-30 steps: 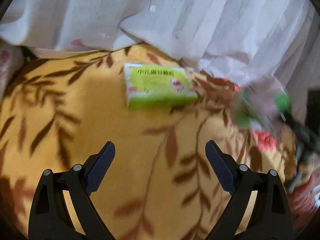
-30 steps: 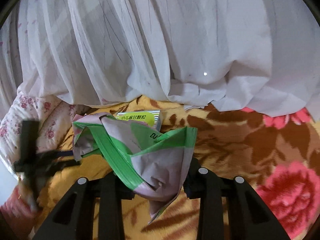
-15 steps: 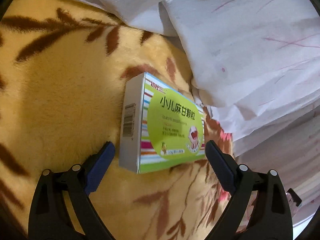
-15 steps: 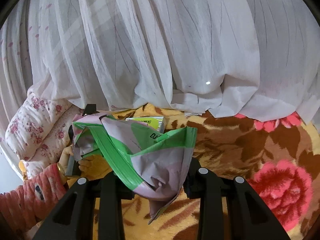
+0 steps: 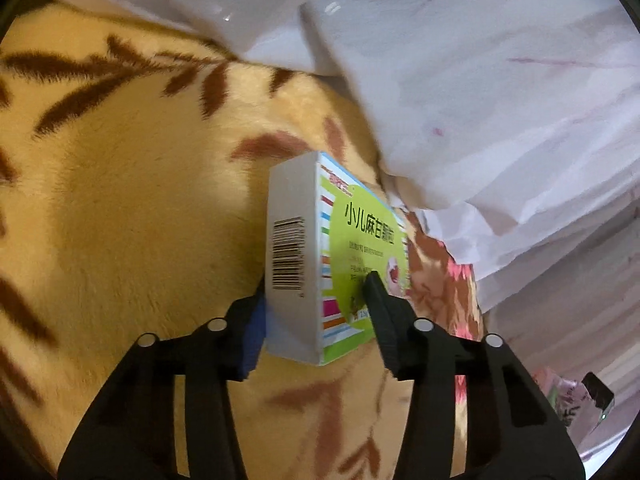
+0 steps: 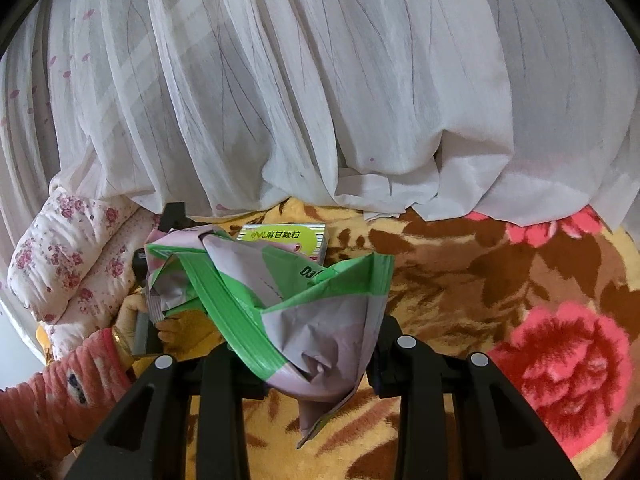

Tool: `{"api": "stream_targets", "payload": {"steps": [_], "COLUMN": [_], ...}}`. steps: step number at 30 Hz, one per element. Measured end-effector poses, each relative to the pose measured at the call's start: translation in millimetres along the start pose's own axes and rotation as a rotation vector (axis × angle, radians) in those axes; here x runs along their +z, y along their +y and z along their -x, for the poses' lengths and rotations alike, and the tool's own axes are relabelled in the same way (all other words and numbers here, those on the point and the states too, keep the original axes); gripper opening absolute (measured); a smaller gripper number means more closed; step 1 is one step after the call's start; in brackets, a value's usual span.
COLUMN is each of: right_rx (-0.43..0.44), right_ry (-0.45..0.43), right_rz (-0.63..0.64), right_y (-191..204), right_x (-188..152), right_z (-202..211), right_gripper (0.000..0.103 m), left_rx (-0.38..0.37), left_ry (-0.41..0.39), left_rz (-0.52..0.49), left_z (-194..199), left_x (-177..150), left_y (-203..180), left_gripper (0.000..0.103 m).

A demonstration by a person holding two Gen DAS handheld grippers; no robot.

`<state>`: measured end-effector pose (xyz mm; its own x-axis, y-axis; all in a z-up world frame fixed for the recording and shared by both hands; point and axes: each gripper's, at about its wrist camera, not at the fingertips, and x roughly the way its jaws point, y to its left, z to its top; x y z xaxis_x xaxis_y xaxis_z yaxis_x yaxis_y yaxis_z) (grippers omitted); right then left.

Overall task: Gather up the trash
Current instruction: 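Grasp the green medicine box with the left tool, then carry the green box and wrapper to the orange bin and open both tools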

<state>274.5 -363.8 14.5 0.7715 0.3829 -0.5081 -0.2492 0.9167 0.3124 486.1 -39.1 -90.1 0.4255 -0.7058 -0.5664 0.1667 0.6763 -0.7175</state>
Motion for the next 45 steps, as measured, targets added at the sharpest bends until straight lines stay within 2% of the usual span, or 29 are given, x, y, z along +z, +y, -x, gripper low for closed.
{"api": "stream_targets", "payload": {"steps": [3,5,11,14,19,26,30,35,40,45], "right_rx": [-0.023,-0.039,-0.076,-0.096,-0.1,-0.09,-0.074,-0.064,-0.072,-0.089], "right_ry": [-0.019,-0.034,-0.049,-0.049,-0.055,-0.057,-0.05,-0.023,0.053,0.136], "right_rz": [0.005,0.018,0.052,0.082,0.134,0.234,0.272,0.316,0.363,0.405], "right_y": [8,16,44,63,100,150,171,190,203,209], "right_x": [-3,-5,-20,-33,-61,-105,-130,-166,-208,-248], "right_z": [14,27,69,94,142,204,231,253,262,257], "right_gripper": [0.034,0.034,0.034,0.034,0.034,0.034,0.034,0.034,0.034,0.034], "left_rx": [0.013,0.054,0.155,0.183,0.23,0.249,0.269,0.302,0.32,0.329], "left_ry": [-0.027,-0.048,-0.102,-0.125,-0.169,-0.194,-0.198,-0.153,-0.098,-0.026], "left_rz": [-0.05,-0.113,-0.283,-0.33,-0.427,-0.495,-0.498,-0.486,-0.477,-0.469], "left_z": [16,33,97,140,217,286,309,327,336,327], "left_x": [-8,-19,-75,-112,-194,-302,-352,-414,-461,-497], "left_y": [-24,-46,-100,-113,-135,-154,-152,-138,-124,-109], "left_gripper": [0.034,0.032,0.029,0.029,0.029,0.029,0.029,0.029,0.029,0.029]}}
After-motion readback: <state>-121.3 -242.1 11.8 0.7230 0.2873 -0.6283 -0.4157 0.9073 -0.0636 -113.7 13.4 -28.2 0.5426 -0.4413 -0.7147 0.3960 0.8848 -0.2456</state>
